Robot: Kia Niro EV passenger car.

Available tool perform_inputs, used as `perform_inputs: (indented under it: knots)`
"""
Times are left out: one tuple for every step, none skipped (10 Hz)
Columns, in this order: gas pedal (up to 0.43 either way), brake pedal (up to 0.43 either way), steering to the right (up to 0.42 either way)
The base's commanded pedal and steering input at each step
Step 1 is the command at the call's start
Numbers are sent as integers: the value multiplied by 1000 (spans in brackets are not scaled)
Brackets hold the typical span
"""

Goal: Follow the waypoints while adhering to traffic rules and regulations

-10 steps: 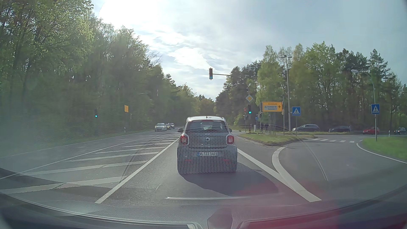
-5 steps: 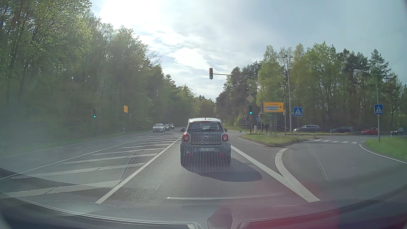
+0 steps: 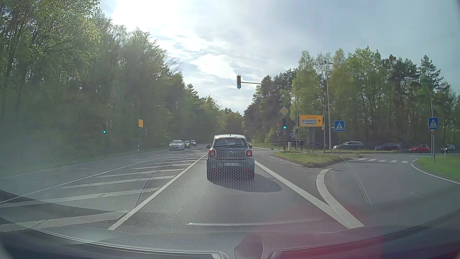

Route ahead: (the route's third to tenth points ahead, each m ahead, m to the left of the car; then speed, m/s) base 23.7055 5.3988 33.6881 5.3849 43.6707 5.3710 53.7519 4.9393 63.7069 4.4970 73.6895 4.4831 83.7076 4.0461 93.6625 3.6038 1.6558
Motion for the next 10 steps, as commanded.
perform_inputs:
  knots:
    - [130, 0, -3]
    - [130, 0, -2]
    - [138, 0, -2]
    - [138, 0, -2]
    - [157, 0, -2]
    - [177, 0, -2]
    - [189, 0, -2]
    - [197, 0, -2]
    - [209, 0, -2]
    - [228, 0, -2]
